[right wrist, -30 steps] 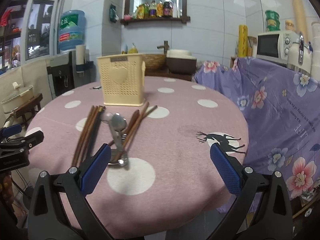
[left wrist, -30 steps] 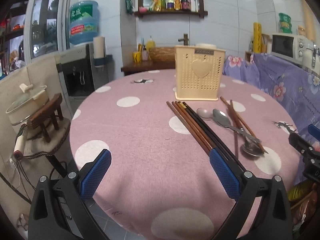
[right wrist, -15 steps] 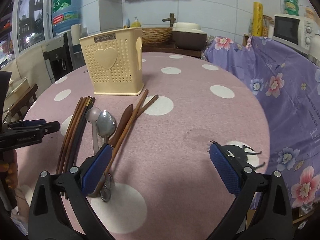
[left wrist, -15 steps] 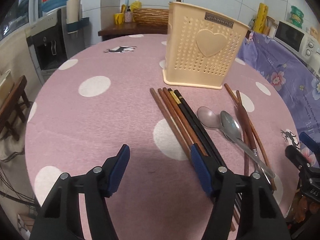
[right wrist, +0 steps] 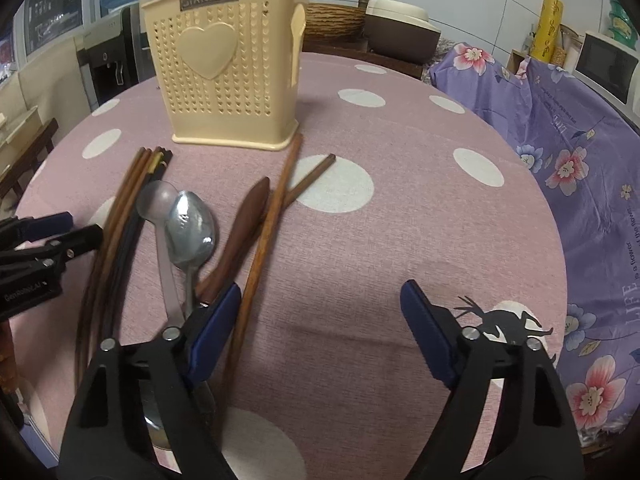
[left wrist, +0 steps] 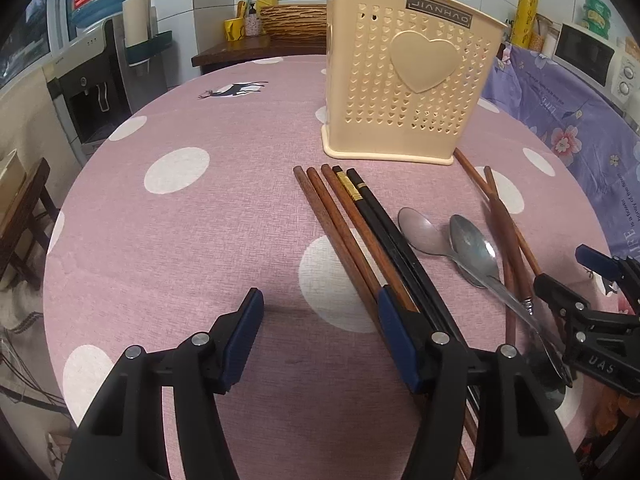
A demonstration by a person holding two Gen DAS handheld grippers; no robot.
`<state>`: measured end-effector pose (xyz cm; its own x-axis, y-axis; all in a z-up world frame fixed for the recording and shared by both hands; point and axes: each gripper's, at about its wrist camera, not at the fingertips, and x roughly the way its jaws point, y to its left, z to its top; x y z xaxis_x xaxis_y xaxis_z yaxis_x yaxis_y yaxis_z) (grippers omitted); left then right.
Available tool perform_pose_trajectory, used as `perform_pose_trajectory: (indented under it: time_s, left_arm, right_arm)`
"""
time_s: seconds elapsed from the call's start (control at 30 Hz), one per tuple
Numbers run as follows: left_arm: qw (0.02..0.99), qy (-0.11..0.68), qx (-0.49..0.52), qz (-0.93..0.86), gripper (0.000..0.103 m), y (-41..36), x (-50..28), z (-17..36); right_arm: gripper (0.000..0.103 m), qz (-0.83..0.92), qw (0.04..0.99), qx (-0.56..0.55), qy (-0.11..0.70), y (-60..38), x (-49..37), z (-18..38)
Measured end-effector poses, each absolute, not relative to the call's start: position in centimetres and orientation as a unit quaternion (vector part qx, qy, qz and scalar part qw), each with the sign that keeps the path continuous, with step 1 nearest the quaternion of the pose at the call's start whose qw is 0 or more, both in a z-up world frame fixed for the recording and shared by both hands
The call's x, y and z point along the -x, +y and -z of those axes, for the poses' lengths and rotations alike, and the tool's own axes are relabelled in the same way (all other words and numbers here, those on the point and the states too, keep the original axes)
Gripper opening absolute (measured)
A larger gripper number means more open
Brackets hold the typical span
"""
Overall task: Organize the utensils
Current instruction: 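Reach the right gripper to a single wooden chopstick and close on it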
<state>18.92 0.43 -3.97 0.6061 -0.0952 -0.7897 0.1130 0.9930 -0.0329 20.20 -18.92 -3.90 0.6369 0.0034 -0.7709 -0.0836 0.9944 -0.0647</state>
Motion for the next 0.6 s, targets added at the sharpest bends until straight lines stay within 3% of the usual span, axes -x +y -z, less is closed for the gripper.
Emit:
perform_pose_trajectory:
  time_s: [0.43, 0.53, 0.6]
  left_arm:
    - [0.898, 0.437, 0.006, 0.049, 0.059, 1.3, -21.0, 2.4]
    - [0.893, 0.448, 0.012, 0.049, 0.050, 1.1, -22.3, 2.9]
    - [0.885, 0.462, 0.027, 0.054, 0.048, 1.1, -23.1, 3.6]
  right_arm:
    - [0.060, -0.056, 0.915, 0.006, 0.400, -21.3, -21.7, 1.8]
    - [0.060, -0.059, 0.915, 0.009, 0.399, -21.1, -22.7, 1.5]
    - [0.060, -0.063, 0.915, 0.005, 0.398, -21.0, -23.0, 1.3]
